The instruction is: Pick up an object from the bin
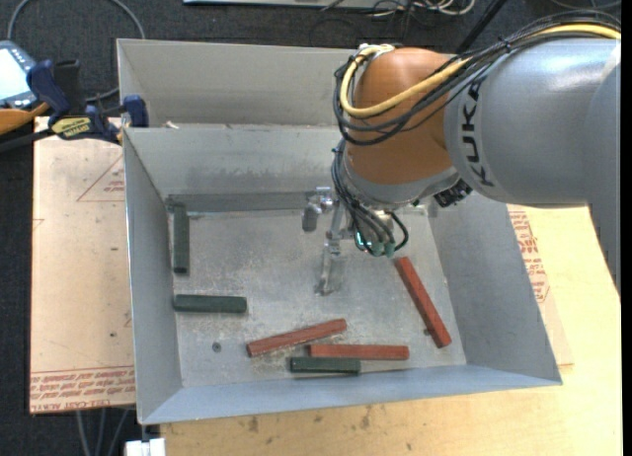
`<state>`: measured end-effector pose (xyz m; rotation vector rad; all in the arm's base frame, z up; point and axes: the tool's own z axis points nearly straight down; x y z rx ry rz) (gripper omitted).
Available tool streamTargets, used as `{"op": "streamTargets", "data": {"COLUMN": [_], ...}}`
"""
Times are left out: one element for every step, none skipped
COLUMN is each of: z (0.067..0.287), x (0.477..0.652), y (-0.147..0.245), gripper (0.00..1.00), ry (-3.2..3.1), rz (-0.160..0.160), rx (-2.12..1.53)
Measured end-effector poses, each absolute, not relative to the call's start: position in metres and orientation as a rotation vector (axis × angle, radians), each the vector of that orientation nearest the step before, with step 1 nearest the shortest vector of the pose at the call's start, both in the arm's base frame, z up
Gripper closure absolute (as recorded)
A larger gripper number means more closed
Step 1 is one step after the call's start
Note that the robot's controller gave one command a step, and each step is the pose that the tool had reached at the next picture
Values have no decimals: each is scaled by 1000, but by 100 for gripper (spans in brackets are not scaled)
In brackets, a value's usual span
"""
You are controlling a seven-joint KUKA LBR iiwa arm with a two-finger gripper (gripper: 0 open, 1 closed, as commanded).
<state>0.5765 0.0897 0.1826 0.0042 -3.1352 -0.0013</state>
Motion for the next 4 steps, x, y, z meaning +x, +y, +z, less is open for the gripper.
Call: {"op": "streamTargets", "data": {"z": [68, 71, 157, 152], "x": [555, 558, 557, 555], "y": [179, 176, 178, 177], "gripper": [0, 100, 100, 0], "ry": [-3126, -3134, -3142, -3134], "rz": [-3, -3, -5, -3], "rx": [251, 239, 256, 255]}}
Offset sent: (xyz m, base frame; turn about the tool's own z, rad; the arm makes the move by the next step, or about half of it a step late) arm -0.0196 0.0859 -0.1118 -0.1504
